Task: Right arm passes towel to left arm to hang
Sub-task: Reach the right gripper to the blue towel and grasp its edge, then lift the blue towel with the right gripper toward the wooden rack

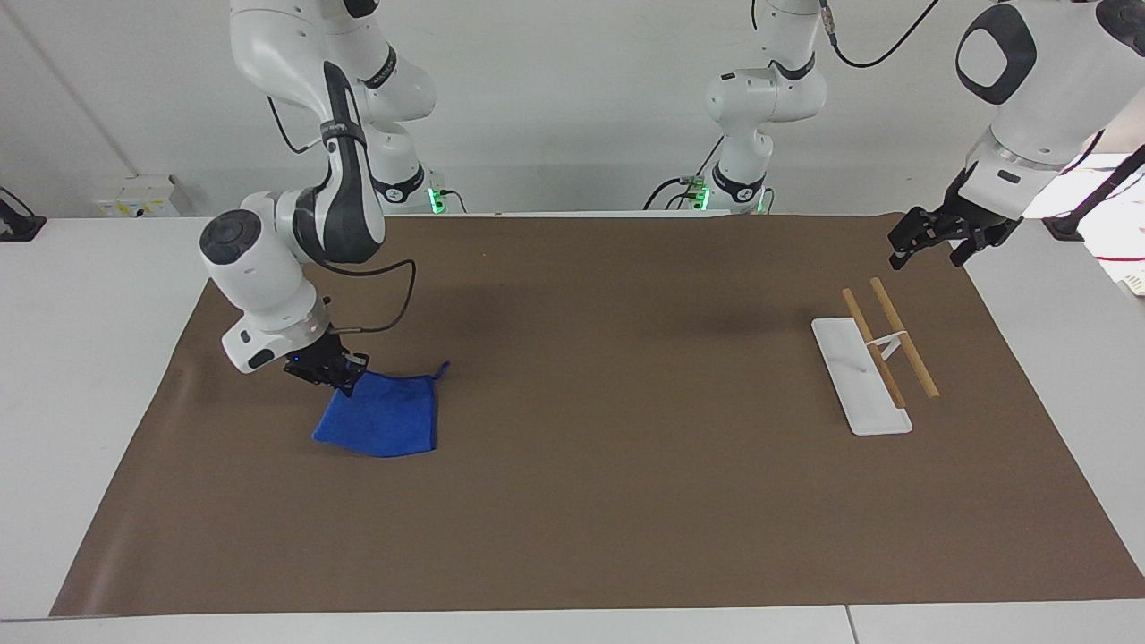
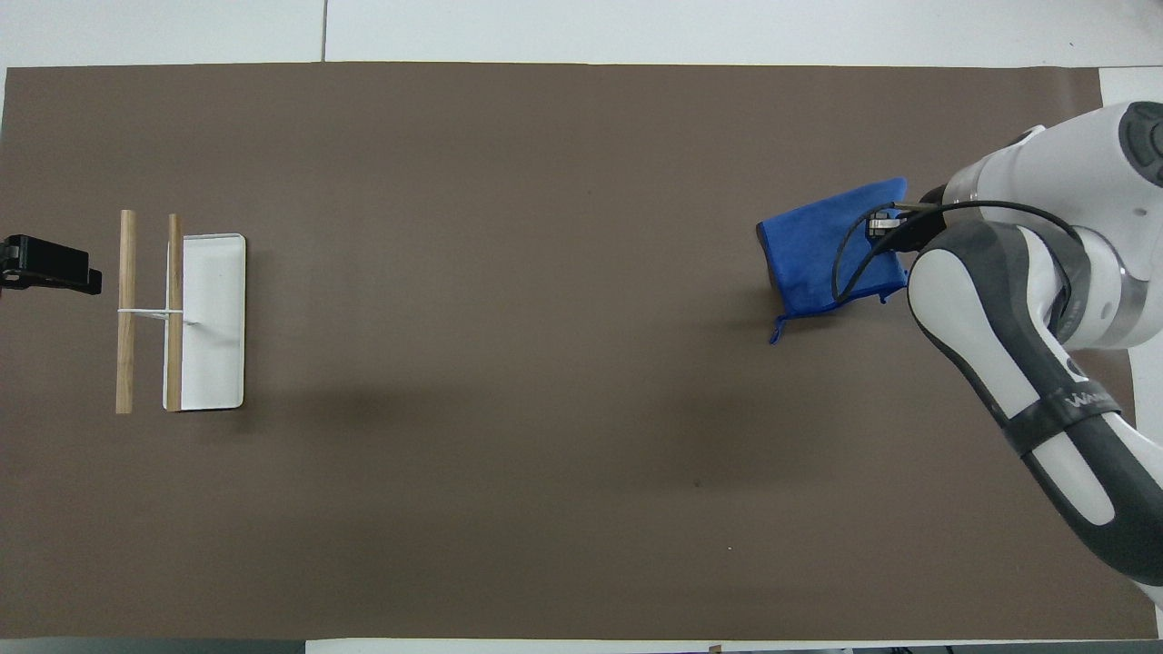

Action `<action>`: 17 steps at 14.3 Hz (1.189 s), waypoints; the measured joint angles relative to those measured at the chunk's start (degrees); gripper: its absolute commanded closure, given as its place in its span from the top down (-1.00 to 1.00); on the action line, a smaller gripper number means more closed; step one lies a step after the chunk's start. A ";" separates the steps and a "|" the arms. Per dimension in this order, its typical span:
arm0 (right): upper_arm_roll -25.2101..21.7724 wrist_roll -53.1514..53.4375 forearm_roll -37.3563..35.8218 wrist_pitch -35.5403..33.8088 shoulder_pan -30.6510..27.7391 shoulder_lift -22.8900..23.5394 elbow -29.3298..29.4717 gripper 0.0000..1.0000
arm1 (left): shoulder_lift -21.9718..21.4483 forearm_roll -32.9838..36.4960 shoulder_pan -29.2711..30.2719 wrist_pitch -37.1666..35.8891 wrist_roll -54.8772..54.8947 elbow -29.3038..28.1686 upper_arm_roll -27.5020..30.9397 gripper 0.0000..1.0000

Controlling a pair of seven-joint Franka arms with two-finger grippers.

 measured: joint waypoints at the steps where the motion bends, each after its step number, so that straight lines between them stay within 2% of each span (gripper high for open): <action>1: 0.12 3.69 2.03 -2.07 1.22 -0.36 2.91 -1.00 | 0.00 0.00 0.00 0.00 0.00 0.00 0.00 1.00; 5: 0.35 21.62 11.91 -4.66 7.26 -0.04 11.26 -1.00 | 0.00 0.00 0.00 0.00 0.00 0.00 0.00 1.00; 8: 0.39 29.46 20.28 -2.99 11.76 1.08 13.07 -1.00 | 0.00 0.00 0.00 0.00 0.00 0.00 0.00 1.00; 13: 0.50 44.87 31.17 15.91 23.68 3.37 13.14 -1.00 | 0.00 0.00 0.00 0.00 0.00 0.00 0.00 1.00; 15: 0.52 52.07 33.14 24.13 28.19 4.43 13.07 -1.00 | 0.00 0.00 0.00 0.00 0.00 0.00 0.00 1.00; 17: 0.54 58.81 35.23 29.30 31.75 5.06 13.07 -1.00 | 0.00 0.00 0.00 0.00 0.00 0.00 0.00 1.00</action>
